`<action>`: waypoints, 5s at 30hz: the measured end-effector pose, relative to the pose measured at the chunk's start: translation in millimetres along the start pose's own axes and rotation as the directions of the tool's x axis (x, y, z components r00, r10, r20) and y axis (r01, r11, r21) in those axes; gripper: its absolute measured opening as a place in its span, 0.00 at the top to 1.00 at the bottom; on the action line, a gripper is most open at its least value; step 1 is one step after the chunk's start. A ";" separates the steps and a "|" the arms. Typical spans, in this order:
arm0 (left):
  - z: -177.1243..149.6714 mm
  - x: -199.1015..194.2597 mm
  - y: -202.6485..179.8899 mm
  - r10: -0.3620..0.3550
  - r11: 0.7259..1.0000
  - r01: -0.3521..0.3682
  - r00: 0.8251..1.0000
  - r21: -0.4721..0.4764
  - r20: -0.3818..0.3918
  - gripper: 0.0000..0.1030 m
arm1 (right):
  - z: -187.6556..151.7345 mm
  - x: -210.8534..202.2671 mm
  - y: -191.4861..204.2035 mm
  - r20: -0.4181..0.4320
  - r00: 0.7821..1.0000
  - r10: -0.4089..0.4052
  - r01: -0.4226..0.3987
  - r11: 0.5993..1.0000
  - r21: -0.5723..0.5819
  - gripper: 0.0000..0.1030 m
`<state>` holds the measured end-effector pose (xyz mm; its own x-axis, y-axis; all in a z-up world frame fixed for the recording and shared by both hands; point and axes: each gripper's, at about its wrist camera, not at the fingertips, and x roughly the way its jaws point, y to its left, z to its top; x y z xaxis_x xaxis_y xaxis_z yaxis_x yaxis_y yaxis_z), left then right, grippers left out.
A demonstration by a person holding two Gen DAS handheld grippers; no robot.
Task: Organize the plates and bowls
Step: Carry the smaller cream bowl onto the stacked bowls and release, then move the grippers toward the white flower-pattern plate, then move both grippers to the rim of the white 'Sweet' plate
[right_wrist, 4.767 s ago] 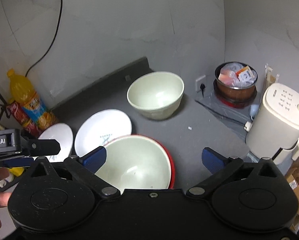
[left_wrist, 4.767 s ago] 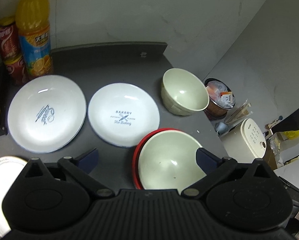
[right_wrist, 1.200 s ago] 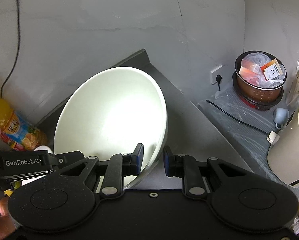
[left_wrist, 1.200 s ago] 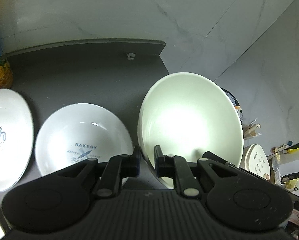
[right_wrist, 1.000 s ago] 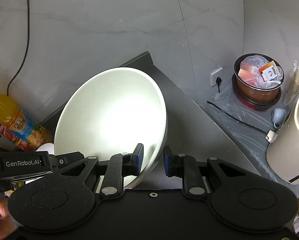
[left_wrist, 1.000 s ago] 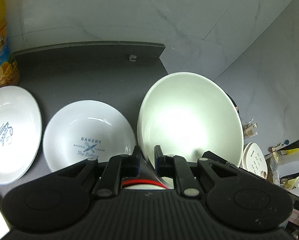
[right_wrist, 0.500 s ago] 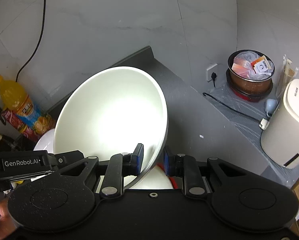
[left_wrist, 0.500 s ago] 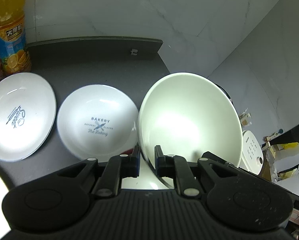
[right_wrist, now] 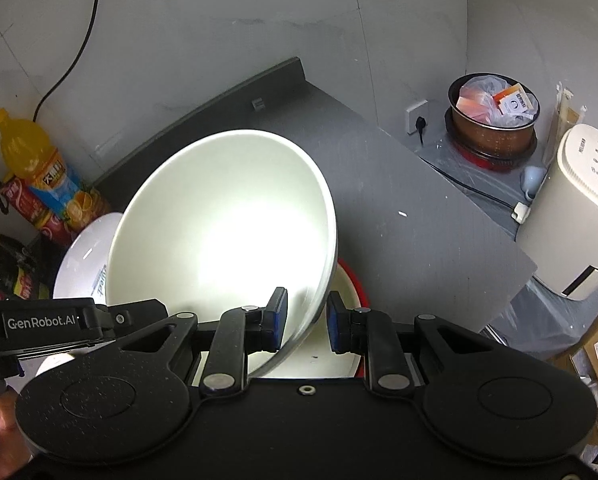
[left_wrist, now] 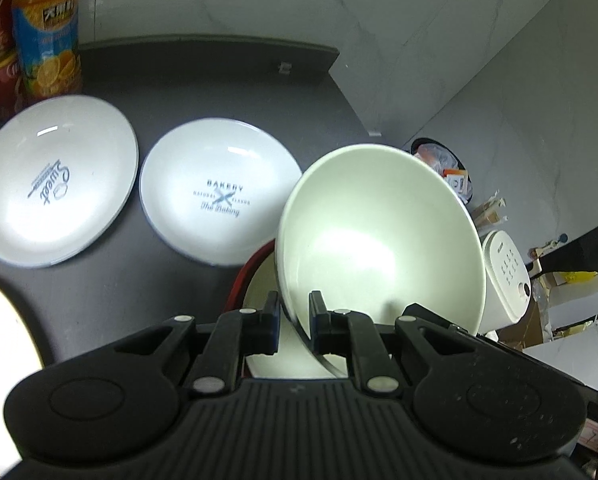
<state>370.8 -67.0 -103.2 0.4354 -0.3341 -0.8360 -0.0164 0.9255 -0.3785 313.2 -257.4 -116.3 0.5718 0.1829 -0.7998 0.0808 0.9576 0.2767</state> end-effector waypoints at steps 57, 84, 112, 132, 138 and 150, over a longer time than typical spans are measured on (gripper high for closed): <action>-38.3 -70.7 55.9 0.141 0.990 -0.138 0.987 -0.039 0.072 0.21 | -37.0 -41.1 49.6 0.025 0.999 0.047 -0.045 0.996 -0.083 0.12; -104.8 -141.3 155.6 0.262 0.945 -0.228 0.957 -0.235 0.124 0.15 | -70.4 -30.4 139.2 -0.070 0.981 0.182 -0.195 0.931 -0.310 0.06; -85.1 -131.1 195.9 0.396 0.788 -0.310 0.917 -0.532 0.053 0.15 | -9.4 28.7 200.2 -0.231 0.947 0.222 -0.314 0.792 -0.523 0.02; -34.3 -89.5 207.4 0.384 0.715 -0.189 0.911 -0.673 0.152 0.19 | 59.9 109.4 235.0 -0.298 0.927 0.230 -0.371 0.688 -0.624 0.09; -21.7 -64.0 227.5 0.350 0.679 -0.126 0.921 -0.723 0.169 0.40 | 82.5 147.4 229.2 -0.329 0.922 0.203 -0.362 0.754 -0.548 0.22; -10.2 -21.4 254.4 0.322 0.630 -0.063 0.928 -0.774 0.186 0.69 | 111.3 204.8 218.2 -0.371 0.904 0.214 -0.374 0.815 -0.443 0.53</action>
<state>348.1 173.7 -185.6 0.5666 0.0206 -0.8237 -0.7346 0.4654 -0.4937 538.8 -35.8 -160.4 0.2315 0.4526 -0.8612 -0.5097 0.8104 0.2889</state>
